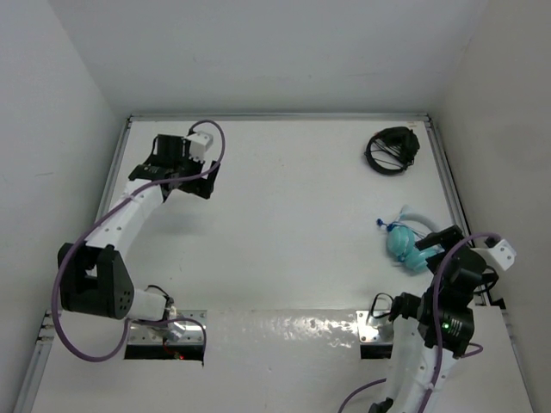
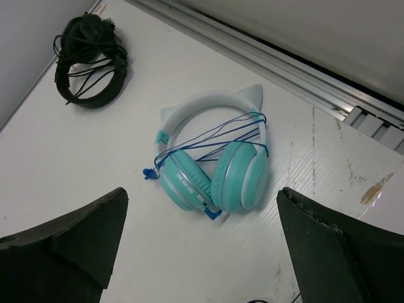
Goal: Wrap the headphones
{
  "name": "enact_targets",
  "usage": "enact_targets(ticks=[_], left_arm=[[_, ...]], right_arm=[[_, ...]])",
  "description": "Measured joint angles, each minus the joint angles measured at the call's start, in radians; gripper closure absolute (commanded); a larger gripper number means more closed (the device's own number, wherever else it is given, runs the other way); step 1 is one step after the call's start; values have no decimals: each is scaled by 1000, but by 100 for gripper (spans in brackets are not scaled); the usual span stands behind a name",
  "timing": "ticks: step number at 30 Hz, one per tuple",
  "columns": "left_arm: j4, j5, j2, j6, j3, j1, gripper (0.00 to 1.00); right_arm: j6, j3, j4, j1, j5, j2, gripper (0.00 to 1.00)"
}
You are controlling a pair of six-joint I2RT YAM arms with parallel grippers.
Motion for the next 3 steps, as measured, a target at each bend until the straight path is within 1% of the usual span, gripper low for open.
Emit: enact_targets(ticks=[3], left_arm=[[10,10,-5,1,-19,7,0]], right_arm=[[-2,0,-3,1,2,-6,1]])
